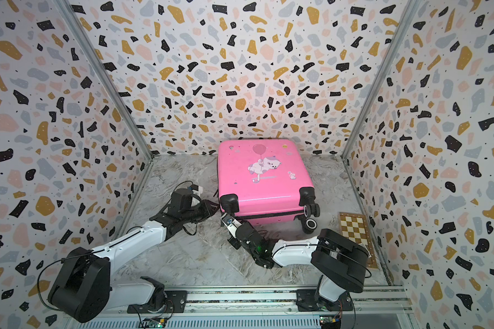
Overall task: Open the suitcase zippers
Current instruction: Unzip the zipper on the suitcase.
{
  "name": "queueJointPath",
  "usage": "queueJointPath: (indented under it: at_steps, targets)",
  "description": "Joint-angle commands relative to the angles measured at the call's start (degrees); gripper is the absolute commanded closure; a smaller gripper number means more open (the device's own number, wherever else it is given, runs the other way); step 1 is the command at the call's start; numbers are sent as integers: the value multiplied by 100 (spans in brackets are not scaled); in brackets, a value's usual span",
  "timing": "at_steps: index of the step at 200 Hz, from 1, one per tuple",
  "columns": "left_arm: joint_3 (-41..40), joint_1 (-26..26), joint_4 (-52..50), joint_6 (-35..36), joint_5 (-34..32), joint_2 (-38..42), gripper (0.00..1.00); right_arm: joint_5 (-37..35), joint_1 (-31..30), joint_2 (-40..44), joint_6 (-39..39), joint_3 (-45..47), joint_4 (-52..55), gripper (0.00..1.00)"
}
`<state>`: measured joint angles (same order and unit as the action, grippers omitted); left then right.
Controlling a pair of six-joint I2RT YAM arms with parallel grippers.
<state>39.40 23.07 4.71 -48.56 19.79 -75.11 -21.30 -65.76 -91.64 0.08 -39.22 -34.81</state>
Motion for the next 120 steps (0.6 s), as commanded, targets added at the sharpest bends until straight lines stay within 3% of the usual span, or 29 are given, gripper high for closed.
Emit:
queueJointPath:
  at_steps: [1,64,120]
  targets:
    - [68,330,315,215,1152,-156,71,304,-527,-287,100,-607,263,100]
    - [-183,458,802,9,1450,-99,72,-133,-525,-548,1514,-741,302,100]
    - [-409,506,876,-97,1667,447,71,342,-341,-654,1796,-824,158,100]
